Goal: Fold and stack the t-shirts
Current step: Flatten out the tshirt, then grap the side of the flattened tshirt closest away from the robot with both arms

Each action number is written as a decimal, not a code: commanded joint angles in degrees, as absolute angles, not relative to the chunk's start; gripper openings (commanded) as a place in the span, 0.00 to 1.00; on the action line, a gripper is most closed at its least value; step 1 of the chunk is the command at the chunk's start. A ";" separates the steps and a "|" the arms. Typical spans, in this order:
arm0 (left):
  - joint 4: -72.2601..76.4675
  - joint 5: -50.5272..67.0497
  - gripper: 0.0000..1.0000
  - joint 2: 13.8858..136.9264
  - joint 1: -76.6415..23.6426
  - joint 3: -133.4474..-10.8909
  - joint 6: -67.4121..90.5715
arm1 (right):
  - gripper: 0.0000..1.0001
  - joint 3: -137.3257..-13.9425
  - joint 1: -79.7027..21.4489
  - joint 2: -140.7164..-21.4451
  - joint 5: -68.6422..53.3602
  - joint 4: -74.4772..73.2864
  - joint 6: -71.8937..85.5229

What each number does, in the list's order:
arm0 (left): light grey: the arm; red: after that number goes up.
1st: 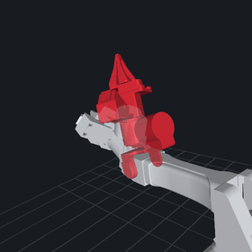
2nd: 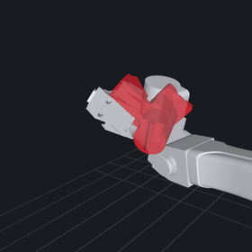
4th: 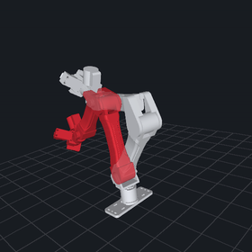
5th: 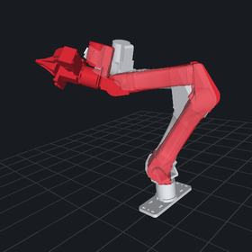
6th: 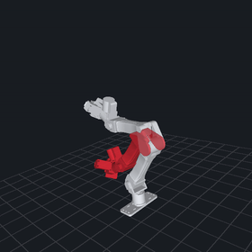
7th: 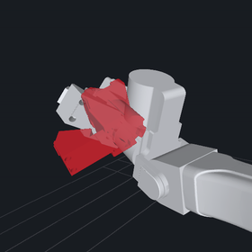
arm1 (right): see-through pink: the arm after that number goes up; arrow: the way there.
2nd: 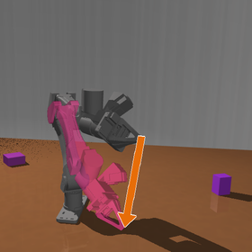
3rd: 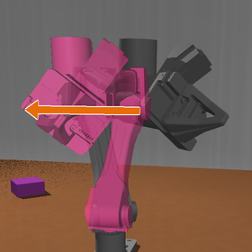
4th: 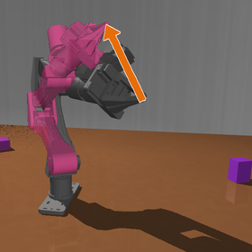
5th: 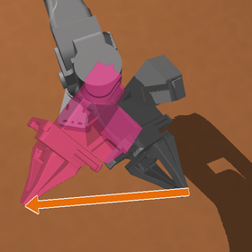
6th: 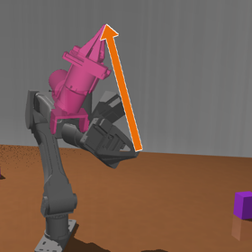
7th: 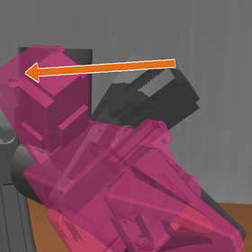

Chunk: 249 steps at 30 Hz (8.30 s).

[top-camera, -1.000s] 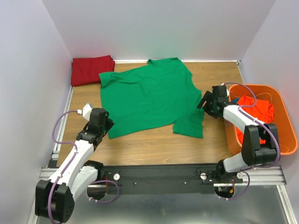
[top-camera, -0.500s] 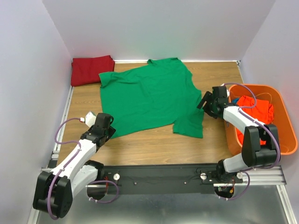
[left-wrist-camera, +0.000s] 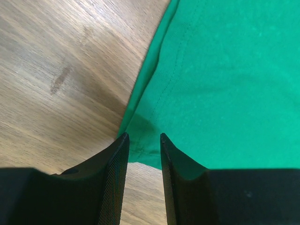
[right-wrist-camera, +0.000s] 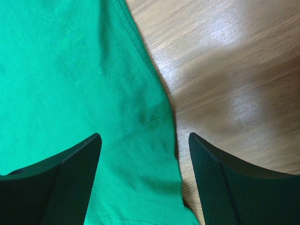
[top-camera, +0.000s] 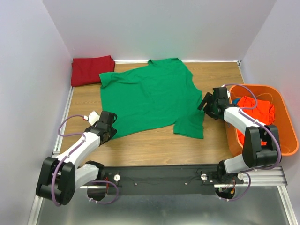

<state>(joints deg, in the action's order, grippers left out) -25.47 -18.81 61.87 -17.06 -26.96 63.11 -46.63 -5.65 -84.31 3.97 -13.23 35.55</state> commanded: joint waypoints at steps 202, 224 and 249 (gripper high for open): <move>5.28 -4.93 0.00 76.30 2.90 -62.70 44.90 | 0.01 -65.68 -14.94 -83.85 18.46 -14.85 33.48; -7.47 -8.61 0.00 63.04 3.60 -32.62 48.69 | 0.06 -41.22 -14.94 -70.95 8.70 -21.09 41.92; -11.96 -5.01 0.02 51.49 3.69 -28.21 50.98 | 0.09 -41.04 -14.94 -59.04 9.75 -33.40 45.00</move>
<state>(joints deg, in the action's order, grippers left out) -12.99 -5.63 49.15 3.31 -27.49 51.66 -41.04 -15.27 -56.60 7.62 -31.16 44.14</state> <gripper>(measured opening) 0.022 0.089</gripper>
